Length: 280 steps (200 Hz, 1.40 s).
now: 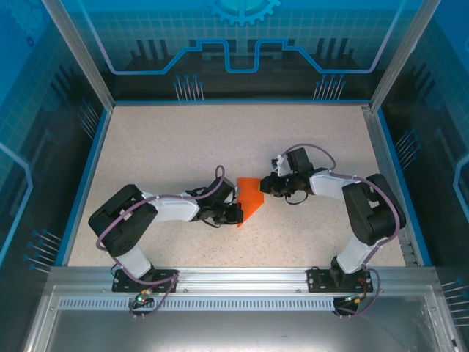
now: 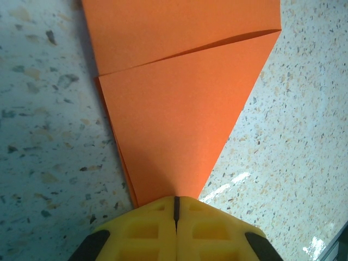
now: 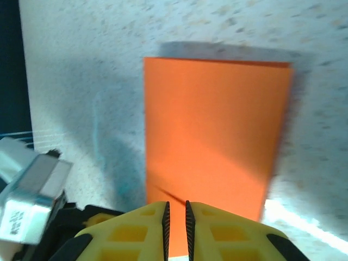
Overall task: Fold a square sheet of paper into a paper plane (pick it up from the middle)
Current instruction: Third fold the triangle at the center of the table.
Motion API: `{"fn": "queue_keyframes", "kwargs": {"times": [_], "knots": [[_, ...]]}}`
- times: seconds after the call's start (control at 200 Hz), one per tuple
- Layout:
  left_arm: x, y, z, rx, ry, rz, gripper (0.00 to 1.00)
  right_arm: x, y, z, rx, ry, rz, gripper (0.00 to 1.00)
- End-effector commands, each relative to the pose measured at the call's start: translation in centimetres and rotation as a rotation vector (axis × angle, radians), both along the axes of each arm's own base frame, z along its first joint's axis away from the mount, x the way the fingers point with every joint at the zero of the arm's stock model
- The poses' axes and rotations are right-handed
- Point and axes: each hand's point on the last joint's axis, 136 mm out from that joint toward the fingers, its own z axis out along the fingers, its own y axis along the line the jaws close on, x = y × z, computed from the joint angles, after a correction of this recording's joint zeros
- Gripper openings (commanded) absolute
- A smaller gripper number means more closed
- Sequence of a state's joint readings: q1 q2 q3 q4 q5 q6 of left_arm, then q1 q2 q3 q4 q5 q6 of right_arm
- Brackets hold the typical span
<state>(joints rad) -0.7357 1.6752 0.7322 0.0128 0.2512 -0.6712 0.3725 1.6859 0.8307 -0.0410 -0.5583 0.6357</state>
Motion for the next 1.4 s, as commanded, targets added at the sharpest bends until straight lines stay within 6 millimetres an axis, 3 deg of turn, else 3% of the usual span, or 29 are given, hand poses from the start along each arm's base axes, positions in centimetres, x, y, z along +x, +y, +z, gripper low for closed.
{"fn": "queue_keyframes", "kwargs": {"times": [0.0, 0.175, 0.39, 0.64, 0.815, 0.915, 1.03, 1.396], "knots": [[-2.5, 3.7, -3.5, 0.18, 0.102, 0.002, 0.06, -1.9, 2.2, -0.3, 0.006, 0.024, 0.081, 0.18], [-2.2, 3.3, -3.0, 0.164, 0.094, 0.0, 0.06, -2.9, 3.6, -2.6, -0.021, 0.078, 0.103, 0.16], [-1.5, 2.3, -1.3, 0.132, 0.077, -0.009, 0.07, -3.8, 2.9, -5.8, -0.087, 0.154, 0.098, 0.09], [0.2, 0.9, 4.5, 0.018, 0.018, 0.004, 0.13, -4.2, 2.1, -6.8, -0.13, 0.172, 0.086, 0.08], [1.0, -2.2, 6.8, -0.155, 0.058, -0.026, 0.14, -4.2, 2.2, -6.6, -0.123, 0.175, 0.081, 0.09], [1.1, -3.3, 6.5, -0.208, 0.11, -0.031, 0.13, -4.0, 2.0, -6.7, -0.139, 0.175, 0.071, 0.09], [1.2, -3.4, 4.7, -0.216, 0.187, -0.012, 0.13, -3.9, 1.9, -6.7, -0.141, 0.174, 0.062, 0.09], [-1.6, -0.6, -1.2, -0.063, 0.34, 0.01, 0.13, -3.9, 1.4, -6.7, -0.174, 0.172, 0.055, 0.09]]}}
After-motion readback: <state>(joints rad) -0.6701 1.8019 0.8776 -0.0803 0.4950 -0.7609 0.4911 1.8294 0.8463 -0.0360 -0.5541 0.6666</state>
